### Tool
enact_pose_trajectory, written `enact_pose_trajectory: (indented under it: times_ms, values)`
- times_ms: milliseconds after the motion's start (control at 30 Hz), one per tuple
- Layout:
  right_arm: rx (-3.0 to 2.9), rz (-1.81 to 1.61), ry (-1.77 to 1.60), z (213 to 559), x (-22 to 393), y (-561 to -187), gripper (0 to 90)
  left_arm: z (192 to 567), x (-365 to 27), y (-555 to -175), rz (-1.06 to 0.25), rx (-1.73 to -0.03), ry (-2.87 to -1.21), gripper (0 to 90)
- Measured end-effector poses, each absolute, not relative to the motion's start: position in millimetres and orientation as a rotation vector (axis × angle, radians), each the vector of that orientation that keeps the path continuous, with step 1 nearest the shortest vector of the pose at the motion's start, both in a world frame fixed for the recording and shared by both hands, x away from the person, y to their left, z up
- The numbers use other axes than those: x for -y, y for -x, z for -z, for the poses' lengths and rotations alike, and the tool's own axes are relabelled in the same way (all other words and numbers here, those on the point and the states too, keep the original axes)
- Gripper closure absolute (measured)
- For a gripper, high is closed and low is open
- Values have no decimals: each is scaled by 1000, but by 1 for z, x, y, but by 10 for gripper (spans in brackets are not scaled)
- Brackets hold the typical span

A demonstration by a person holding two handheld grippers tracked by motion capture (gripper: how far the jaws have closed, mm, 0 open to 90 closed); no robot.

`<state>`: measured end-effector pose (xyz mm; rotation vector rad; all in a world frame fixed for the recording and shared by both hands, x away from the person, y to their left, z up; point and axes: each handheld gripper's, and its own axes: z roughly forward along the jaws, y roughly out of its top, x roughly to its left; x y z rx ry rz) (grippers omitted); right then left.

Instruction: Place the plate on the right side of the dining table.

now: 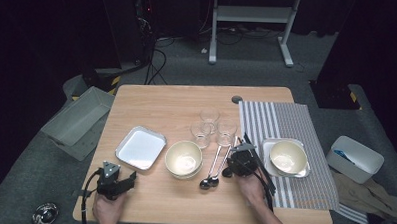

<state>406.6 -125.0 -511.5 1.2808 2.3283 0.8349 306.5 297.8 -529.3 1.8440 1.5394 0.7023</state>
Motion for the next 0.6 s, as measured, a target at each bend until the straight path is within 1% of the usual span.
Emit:
enact_pose_trajectory:
  times_ms: [300,600]
  values:
    - [-2323,-794,-1280,510,131,-411,815,529,-298,-306,-702,-1539,-1844,310]
    - [-2307,-773,-1310,509,141,-415,837,529,-298,-306,-702,-1539,-1844,310]
